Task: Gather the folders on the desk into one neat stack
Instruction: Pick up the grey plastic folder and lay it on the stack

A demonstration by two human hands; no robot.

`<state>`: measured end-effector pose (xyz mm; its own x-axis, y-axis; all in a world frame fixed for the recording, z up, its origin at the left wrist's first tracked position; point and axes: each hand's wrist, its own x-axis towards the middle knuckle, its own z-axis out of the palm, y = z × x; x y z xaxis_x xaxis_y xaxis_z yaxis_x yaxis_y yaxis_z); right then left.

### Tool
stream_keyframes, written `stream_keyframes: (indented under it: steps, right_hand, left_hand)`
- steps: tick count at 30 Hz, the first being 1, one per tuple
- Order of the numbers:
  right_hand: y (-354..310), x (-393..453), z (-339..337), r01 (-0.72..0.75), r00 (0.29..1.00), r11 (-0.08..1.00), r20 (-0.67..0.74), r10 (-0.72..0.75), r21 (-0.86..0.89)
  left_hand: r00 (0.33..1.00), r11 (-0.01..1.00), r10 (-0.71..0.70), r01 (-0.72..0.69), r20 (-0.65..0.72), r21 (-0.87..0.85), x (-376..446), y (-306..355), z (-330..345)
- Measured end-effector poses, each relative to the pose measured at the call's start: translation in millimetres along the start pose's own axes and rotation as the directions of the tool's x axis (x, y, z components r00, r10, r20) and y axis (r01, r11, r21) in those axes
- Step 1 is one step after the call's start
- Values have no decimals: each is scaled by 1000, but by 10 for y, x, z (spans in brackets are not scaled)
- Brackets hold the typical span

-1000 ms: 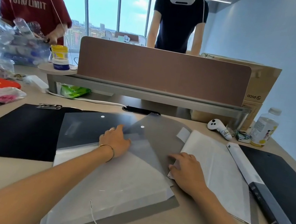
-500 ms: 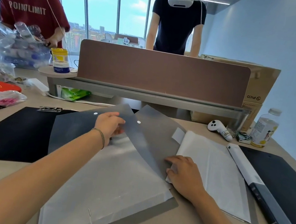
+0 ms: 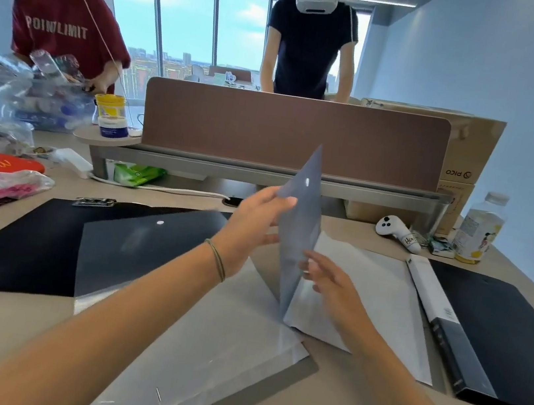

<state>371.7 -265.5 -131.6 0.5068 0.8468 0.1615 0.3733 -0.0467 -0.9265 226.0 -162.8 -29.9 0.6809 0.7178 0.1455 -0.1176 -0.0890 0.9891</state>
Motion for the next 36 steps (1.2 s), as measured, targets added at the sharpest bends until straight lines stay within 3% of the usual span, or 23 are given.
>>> stream_keyframes:
  steps: [6,14,18,24,27,32,34,36]
  right_hand:
    - [-498,-142,-689,36,971,968,-239,25,247]
    - [-492,-388,-1294,-187,879,940,-379,290,287]
    - [-265,-480,-1441,-337,856,926,-353,377,170]
    - [3,-578,-1604,-423,824,903,-386,415,67]
    - [132,-607,-1607,-441,825,897,-387,412,15]
    - [378,-643,-1615,-478,824,877,-371,428,-50]
    - [432,-646,-1640,-473,829,879,-364,424,-55]
    - [447,-656,-1641,-464,838,883,-358,411,-72]
  left_hand:
    - [980,965,98,-137,175,223,-77,-315,475]
    - [981,920,-121,55,149,387,125,-895,831]
    - [984,890,-166,122,65,440,203,-1048,868]
    - [975,901,-220,205,-5,381,310,-1071,898]
    - [954,924,-294,300,-58,236,361,-1007,909]
    - [873,887,-461,448,-158,-112,544,-826,851]
    - [821,838,-543,518,-178,-171,617,-830,769]
    - [799,805,-592,579,-106,-130,623,-822,751]
